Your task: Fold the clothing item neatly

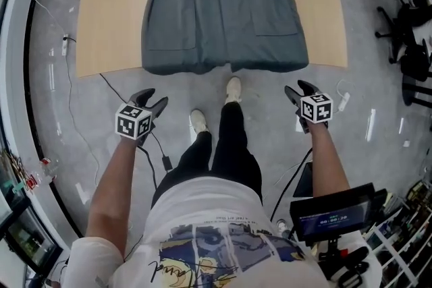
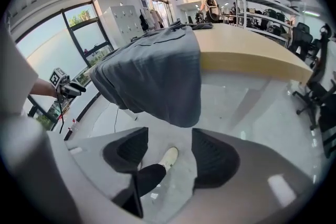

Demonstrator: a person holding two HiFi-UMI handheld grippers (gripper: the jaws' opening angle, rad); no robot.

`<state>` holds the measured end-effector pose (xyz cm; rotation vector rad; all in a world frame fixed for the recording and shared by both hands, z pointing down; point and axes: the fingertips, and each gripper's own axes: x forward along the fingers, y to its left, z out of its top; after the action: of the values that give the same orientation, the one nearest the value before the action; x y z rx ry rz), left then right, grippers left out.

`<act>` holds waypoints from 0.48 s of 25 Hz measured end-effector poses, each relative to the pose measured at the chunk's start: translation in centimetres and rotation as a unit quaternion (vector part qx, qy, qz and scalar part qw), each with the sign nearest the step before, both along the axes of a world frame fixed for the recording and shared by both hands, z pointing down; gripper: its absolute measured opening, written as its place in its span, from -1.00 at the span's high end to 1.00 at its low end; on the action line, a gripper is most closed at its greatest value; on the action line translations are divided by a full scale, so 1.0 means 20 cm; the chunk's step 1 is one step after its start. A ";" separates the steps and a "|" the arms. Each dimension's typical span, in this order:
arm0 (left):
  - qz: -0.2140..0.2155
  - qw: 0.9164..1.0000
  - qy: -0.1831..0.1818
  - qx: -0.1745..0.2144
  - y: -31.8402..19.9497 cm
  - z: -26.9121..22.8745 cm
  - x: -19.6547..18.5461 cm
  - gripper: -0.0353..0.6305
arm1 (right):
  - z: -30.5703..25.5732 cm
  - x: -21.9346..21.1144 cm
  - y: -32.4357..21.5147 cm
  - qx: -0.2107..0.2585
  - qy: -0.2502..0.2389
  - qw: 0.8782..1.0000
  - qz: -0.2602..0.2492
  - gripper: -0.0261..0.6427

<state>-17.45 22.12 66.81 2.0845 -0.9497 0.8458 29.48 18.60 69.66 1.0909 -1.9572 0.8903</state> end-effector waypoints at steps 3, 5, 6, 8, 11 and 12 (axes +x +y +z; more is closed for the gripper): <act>-0.023 1.000 -0.009 -0.010 -0.03 0.04 -0.05 0.10 | 0.02 0.02 -0.02 -0.004 0.000 1.000 -0.014 0.17; -0.038 0.999 -0.016 -0.012 -0.05 0.06 -0.08 0.04 | 0.04 0.04 -0.05 -0.008 0.004 1.000 -0.018 0.16; -0.045 0.999 -0.018 -0.013 -0.07 0.08 -0.09 0.00 | 0.06 0.06 -0.07 -0.009 0.006 1.000 -0.019 0.16; -0.052 0.998 -0.020 -0.019 -0.11 0.14 -0.09 -0.07 | 0.10 0.08 -0.11 -0.009 0.009 1.000 -0.021 0.15; -0.050 0.998 -0.019 -0.031 -0.15 0.21 -0.10 -0.17 | 0.15 0.08 -0.16 -0.009 0.017 0.999 -0.029 0.15; -0.052 0.998 -0.021 -0.034 -0.16 0.23 -0.11 -0.19 | 0.17 0.07 -0.17 -0.009 0.018 0.999 -0.031 0.14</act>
<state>-19.66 18.96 71.41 1.9490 -1.0274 0.8581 30.96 15.11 73.11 1.0231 -1.9399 0.8473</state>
